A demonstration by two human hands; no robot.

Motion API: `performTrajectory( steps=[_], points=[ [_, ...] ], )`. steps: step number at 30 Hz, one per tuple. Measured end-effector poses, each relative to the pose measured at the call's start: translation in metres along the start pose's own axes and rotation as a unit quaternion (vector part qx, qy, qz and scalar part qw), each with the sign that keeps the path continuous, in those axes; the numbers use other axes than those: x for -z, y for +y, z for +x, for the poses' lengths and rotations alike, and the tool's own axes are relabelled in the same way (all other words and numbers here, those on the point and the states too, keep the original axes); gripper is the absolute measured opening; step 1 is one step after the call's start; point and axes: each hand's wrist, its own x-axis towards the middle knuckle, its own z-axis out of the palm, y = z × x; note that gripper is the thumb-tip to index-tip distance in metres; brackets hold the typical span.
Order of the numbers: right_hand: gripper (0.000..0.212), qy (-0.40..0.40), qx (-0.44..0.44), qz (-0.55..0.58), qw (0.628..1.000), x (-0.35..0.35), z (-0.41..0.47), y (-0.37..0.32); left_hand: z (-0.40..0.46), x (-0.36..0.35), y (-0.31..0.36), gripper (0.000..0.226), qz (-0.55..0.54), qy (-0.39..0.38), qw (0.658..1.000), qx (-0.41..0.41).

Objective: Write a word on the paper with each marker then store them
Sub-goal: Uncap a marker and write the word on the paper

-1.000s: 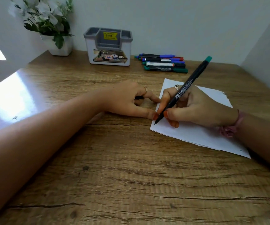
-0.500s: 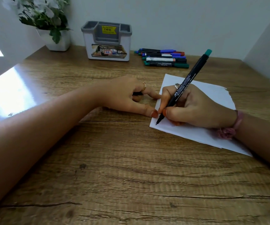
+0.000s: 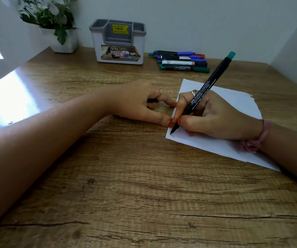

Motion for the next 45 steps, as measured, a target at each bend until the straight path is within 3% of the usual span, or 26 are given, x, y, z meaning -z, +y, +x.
performTrajectory(
  steps=[2, 11, 19, 22, 45],
  points=[
    [0.007, -0.004, 0.0, 0.001, 1.0, 0.0, 0.0009, -0.0002, 0.0001, 0.0001, 0.0003, 0.039, -0.007, -0.003, 1.0, -0.001],
    [0.006, -0.001, -0.007, 0.008, 1.0, 0.0021, -0.0003, 0.0, 0.0013, -0.0011, -0.0025, 0.06, -0.012, 0.003, 1.0, -0.01],
    [0.001, -0.001, -0.017, 0.012, 1.0, 0.0026, -0.0013, -0.0021, 0.0007, -0.0004, -0.0019, 0.059, -0.015, 0.004, 1.0, -0.012],
    [0.011, 0.01, -0.02, 0.005, 1.0, 0.0014, -0.0013, -0.0023, -0.0002, -0.0001, -0.0012, 0.064, -0.022, 0.003, 1.0, -0.011],
    [0.007, 0.011, -0.032, -0.007, 0.999, 0.0024, 0.0008, -0.0029, -0.0001, 0.0011, 0.0039, 0.057, -0.019, -0.006, 1.0, -0.003]
  ],
)
